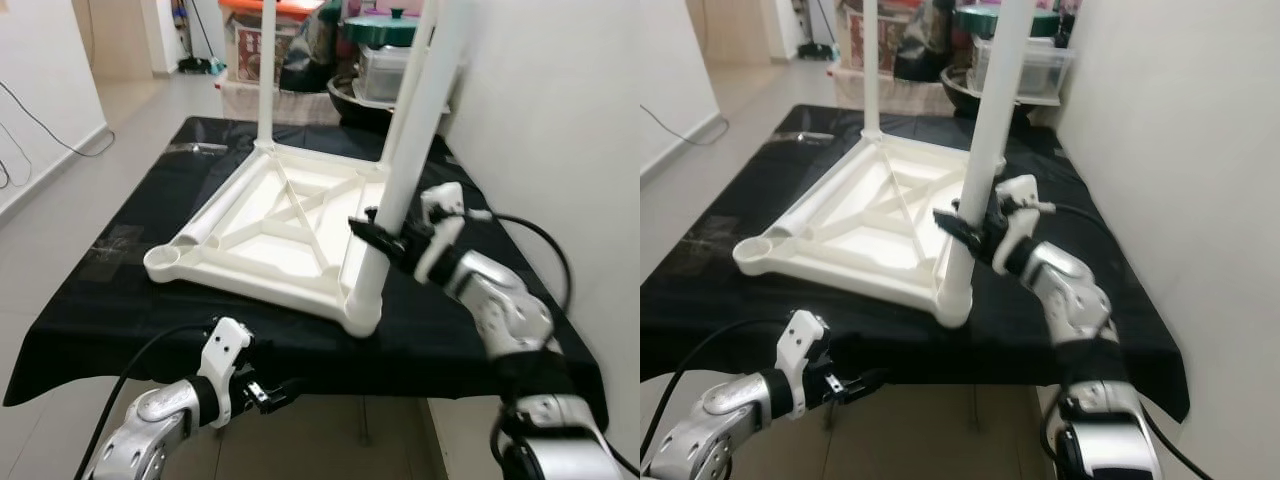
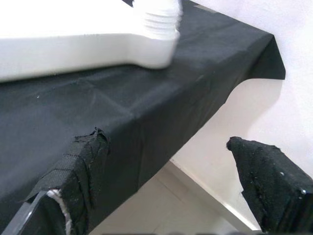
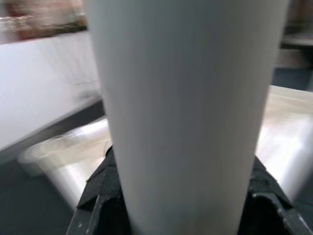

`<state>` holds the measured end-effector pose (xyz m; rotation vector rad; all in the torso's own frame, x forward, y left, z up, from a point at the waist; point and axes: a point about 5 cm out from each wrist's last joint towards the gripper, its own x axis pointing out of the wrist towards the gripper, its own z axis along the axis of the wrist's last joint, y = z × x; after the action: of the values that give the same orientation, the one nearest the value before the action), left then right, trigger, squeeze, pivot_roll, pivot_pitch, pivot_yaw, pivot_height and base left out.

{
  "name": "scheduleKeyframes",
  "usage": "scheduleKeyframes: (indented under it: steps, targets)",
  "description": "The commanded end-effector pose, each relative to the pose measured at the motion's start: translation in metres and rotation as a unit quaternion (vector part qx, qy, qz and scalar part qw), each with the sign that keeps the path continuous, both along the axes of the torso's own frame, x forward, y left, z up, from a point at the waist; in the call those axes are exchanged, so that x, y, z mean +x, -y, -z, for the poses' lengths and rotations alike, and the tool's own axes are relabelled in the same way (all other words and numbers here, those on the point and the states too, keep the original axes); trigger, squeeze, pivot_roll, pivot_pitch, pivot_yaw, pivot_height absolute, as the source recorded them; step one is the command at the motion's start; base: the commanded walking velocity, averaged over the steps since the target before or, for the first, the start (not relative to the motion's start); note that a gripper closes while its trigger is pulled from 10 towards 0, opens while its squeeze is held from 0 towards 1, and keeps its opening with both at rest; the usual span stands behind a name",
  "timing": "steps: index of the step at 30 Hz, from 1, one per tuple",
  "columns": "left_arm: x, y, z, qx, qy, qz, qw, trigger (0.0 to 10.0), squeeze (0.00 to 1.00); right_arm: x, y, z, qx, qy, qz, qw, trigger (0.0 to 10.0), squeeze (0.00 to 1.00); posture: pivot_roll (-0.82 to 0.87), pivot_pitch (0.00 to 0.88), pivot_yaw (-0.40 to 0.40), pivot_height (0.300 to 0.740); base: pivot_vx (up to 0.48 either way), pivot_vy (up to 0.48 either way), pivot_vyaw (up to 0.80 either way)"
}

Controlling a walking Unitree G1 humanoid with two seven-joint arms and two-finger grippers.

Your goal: Building children table

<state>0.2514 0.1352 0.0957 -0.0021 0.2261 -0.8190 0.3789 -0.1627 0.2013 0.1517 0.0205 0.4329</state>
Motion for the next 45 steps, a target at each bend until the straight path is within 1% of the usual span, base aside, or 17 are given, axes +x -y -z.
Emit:
scheduleKeyframes:
  steps: [1, 6, 10, 11, 13, 14, 15, 16, 20, 21, 25, 27, 36, 37, 42, 44, 45]
  targets:
    - [-0.001, -0.001, 0.002, 0.006, -0.003, -0.001, 1.0, 10.0, 0.0, 0.001, 0.025, 0.034, 0.001, -0.086, 0.144, 0.986, 0.0, 0.0, 0.09, 0.0, -0.117, 0.74, 0.0, 0.0, 0.0]
    - [0.0, -0.003, 0.002, 0.008, -0.003, -0.003, 1.0, 10.0, 0.0, -0.016, 0.038, 0.049, 0.016, -0.102, 0.311, 0.945, 0.0, 0.0, 0.08, 0.0, -0.102, 0.74, 0.0, 0.0, 0.0]
    - [-0.001, -0.001, 0.004, 0.007, -0.006, 0.001, 1.0, 10.0, 0.0, -0.045, -0.003, 0.053, 0.022, -0.095, 0.298, 0.95, 0.0, 0.0, 0.06, 0.0, -0.086, 0.74, 0.0, 0.0, 0.0]
    - [0.0, 0.001, 0.004, 0.005, -0.006, 0.004, 1.0, 10.0, 0.0, -0.046, -0.012, 0.047, 0.023, -0.076, 0.273, 0.959, 10.0, 0.0, 0.05, 0.0, -0.085, 0.74, 0.0, 0.0, 0.0]
    - [0.0, 0.001, 0.003, 0.004, -0.006, 0.005, 1.0, 10.0, 0.0, -0.044, -0.019, 0.041, 0.017, -0.057, 0.245, 0.968, 10.0, 0.0, 0.05, 0.0, -0.085, 0.74, 0.0, 0.0, 0.0]
    - [0.001, 0.002, 0.004, 0.003, -0.006, 0.004, 1.0, 10.0, 0.0, -0.042, -0.021, 0.034, 0.029, -0.032, 0.237, 0.971, 10.0, 0.3, 0.05, 0.0, -0.083, 0.74, 0.0, 0.0, 0.0]
    - [0.001, 0.002, 0.004, 0.003, -0.006, 0.004, 1.0, 10.0, 0.0, -0.042, -0.021, 0.034, 0.029, -0.032, 0.237, 0.971, 10.0, 0.3, 0.05, 0.0, -0.083, 0.74, 0.0, 0.0, 0.0]
    - [0.002, 0.002, 0.004, 0.003, -0.006, 0.004, 1.0, 10.0, 0.0, -0.04, -0.022, 0.029, 0.038, -0.017, 0.233, 0.971, 10.0, 1.0, 0.05, 0.0, -0.083, 0.74, 0.0, 0.0, 0.0]
    - [0.004, 0.002, 0.003, 0.002, -0.004, 0.003, 1.0, 10.0, 0.0, -0.03, -0.021, 0.009, 0.072, 0.016, 0.168, 0.983, 10.0, 1.0, 0.04, 0.0, -0.087, 0.74, 0.0, 0.0, 0.0]
    - [0.005, 0.001, 0.003, 0.003, -0.003, 0.002, 1.0, 10.0, 0.0, -0.027, -0.019, -0.006, 0.082, 0.039, 0.106, 0.99, 10.0, 0.0, 0.04, 0.0, -0.089, 0.74, 0.0, 0.0, 0.0]
    - [0.005, 0.0, 0.003, 0.004, -0.003, 0.0, 1.0, 10.0, 0.0, -0.028, -0.016, -0.024, 0.088, 0.07, 0.013, 0.994, 10.0, 0.0, 0.05, 0.0, -0.096, 0.74, 0.0, 0.0, 0.0]
    - [0.004, 0.0, 0.004, 0.003, -0.003, -0.003, 1.0, 10.0, 0.0, -0.034, -0.014, -0.031, 0.021, 0.11, -0.069, 0.991, 10.0, 0.0, 0.06, 0.0, -0.108, 0.74, 0.0, 0.0, 0.0]
    - [0.002, 0.001, 0.003, 0.002, -0.003, -0.008, 1.0, 10.0, 0.0, -0.039, -0.029, -0.014, -0.015, 0.088, -0.212, 0.973, 10.0, 0.0, 0.08, 0.0, -0.12, 0.74, 0.0, 0.0, 0.0]
    - [0.003, 0.0, 0.002, 0.001, -0.001, -0.009, 1.0, 10.0, 0.0, -0.035, -0.033, -0.006, -0.019, 0.081, -0.212, 0.974, 0.5, 0.0, 0.1, 0.0, -0.129, 0.74, 0.0, 0.0, 0.0]
    - [0.002, -0.003, 0.002, 0.004, 0.0, -0.013, 1.0, 10.0, 0.0, -0.027, -0.035, 0.012, -0.062, 0.055, -0.195, 0.977, 0.0, 0.0, 0.1, 0.0, -0.129, 0.74, 0.0, 0.0, 0.0]
    - [0.001, -0.004, 0.003, 0.004, -0.001, -0.014, 1.0, 10.0, 0.0, -0.014, -0.022, 0.02, -0.077, 0.009, -0.105, 0.991, 0.0, 0.0, 0.1, 0.0, -0.128, 0.74, 0.0, 0.0, 0.0]
    - [0.0, -0.004, 0.003, 0.004, -0.002, -0.014, 1.0, 10.0, 0.0, -0.004, -0.004, 0.026, -0.074, -0.029, 0.003, 0.997, 0.0, 0.0, 0.09, 0.0, -0.127, 0.74, 0.0, 0.0, 0.0]
